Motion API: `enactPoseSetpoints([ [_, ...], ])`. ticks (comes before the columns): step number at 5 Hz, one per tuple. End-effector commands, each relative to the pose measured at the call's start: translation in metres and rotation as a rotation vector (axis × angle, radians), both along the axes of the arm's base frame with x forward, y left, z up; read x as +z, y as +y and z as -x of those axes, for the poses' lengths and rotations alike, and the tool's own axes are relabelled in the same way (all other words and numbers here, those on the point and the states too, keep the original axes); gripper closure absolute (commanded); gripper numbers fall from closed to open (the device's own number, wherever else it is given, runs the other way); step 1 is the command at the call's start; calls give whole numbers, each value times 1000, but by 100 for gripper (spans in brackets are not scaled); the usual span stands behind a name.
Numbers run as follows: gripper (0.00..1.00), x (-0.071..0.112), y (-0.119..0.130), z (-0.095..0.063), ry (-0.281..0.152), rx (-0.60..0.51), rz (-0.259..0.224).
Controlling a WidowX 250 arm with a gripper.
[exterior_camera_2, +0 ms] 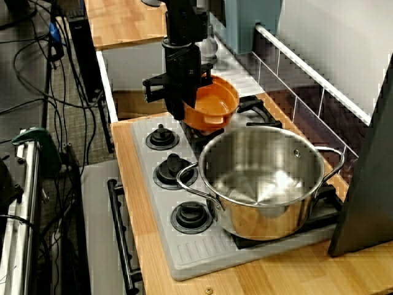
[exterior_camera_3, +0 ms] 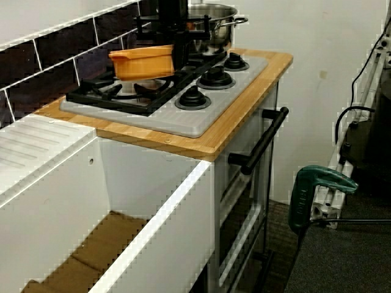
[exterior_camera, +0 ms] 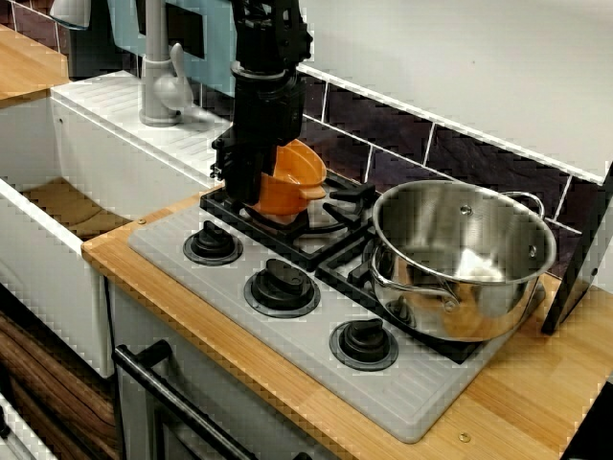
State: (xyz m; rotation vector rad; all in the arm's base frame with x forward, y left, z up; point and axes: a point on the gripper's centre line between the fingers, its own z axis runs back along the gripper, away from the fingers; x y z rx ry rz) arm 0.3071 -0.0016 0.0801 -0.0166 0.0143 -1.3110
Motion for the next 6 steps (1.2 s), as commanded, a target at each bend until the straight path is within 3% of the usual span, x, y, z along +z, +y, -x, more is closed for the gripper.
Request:
enactPoseSetpoints([
  [1, 100, 25, -6, 5, -67, -45, 15],
  [3, 100, 33, -9, 3, -77, -145, 46],
  [6, 100, 41, -13, 4, -109, -260, 137],
])
